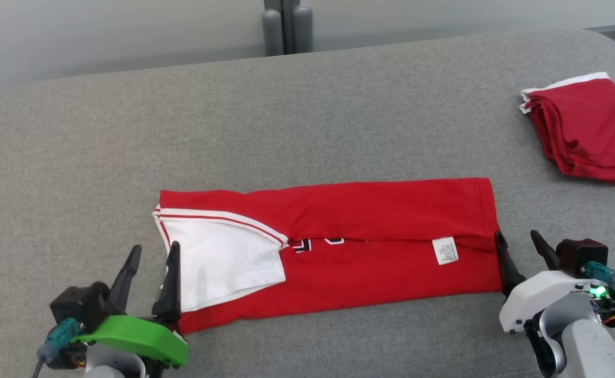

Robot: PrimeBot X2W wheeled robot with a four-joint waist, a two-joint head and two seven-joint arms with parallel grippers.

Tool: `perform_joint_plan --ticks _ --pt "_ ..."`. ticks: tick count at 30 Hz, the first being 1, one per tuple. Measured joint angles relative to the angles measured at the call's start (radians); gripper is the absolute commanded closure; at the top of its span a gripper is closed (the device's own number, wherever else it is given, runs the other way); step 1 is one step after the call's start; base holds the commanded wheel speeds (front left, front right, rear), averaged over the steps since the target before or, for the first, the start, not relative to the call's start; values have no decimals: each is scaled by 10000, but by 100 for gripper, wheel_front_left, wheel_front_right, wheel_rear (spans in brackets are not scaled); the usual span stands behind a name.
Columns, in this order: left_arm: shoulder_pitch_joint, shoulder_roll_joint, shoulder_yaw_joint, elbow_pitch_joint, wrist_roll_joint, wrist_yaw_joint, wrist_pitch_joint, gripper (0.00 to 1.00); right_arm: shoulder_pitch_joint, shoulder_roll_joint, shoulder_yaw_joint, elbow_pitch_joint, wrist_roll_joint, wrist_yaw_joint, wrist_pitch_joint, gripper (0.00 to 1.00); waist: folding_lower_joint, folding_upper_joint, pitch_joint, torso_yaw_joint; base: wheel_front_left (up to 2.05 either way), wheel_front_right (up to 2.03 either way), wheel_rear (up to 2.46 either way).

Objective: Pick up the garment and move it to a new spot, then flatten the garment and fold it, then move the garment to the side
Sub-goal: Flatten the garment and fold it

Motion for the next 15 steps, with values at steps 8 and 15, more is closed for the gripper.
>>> perform_joint_plan --ticks 8,15 --pt "183 -426 397 207 719 -244 -10 0 -680 88 -322 1755 -738 0 -708 0 0 0 105 320 0 0 0" --pt "218 -736 744 445 1066 -516 -10 0 -1171 111 -196 3141 -771 0 -1074 56 0 0 89 390 0 0 0"
